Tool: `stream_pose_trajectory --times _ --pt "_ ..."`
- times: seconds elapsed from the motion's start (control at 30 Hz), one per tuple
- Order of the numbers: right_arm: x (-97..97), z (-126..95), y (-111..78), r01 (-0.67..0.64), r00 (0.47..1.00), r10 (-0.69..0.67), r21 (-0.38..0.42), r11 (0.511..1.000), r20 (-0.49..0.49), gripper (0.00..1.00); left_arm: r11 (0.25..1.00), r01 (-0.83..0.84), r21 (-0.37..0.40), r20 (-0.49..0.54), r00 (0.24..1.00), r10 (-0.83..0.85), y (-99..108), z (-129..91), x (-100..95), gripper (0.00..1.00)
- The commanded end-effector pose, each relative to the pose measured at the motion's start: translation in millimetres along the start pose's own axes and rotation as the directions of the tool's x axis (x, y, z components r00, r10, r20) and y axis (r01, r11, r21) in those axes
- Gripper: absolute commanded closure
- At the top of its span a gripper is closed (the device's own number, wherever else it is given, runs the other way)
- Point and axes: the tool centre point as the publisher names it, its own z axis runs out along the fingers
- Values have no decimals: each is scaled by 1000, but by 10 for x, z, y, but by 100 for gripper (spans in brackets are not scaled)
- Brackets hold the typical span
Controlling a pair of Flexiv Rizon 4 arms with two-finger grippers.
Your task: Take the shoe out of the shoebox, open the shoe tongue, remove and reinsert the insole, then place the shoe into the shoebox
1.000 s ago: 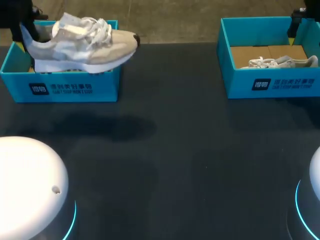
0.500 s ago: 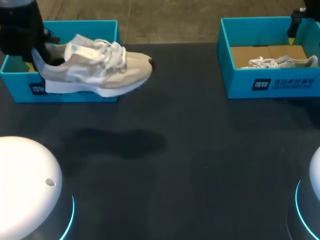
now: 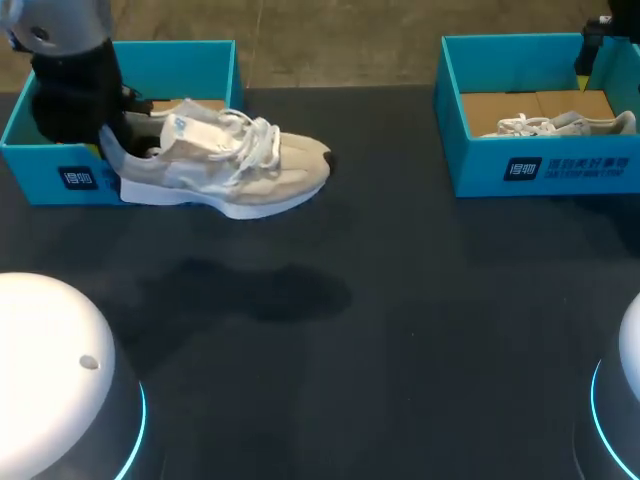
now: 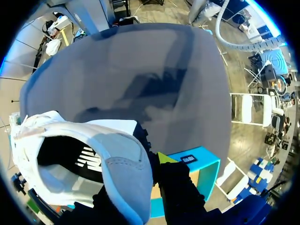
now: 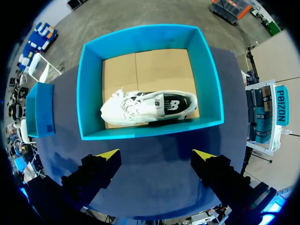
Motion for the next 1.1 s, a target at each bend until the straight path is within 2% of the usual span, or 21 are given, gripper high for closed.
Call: stream_pose_trajectory --times 0.03,0.17,0.27,0.5,1.03,1.07,1.1 --pt "3 -1 -13 -2 1000 2 -3 1000 0 0 1000 1 26 1 1000 -1 72 84 -109 100" --pt "3 -1 -13 -2 1000 2 -3 1000 0 0 997 14 76 11 1000 -15 0 129 -213 100" --pt "3 -1 -13 -2 1000 2 -3 1000 0 0 993 33 118 17 999 -35 -44 202 -368 100" --pt "3 -1 -13 -2 1000 2 -3 1000 0 0 991 22 134 2 1000 -22 -189 282 -647 100" --pt "3 -1 -13 -2 1000 2 -3 1000 0 0 991 22 134 2 1000 -22 -189 282 -647 100" --pt "3 -1 -13 -2 1000 2 -3 1000 0 0 985 29 169 19 999 -33 -197 287 -612 100" --pt "3 -1 -13 -2 1000 2 -3 1000 0 0 985 27 172 17 999 -30 -225 300 -592 100"
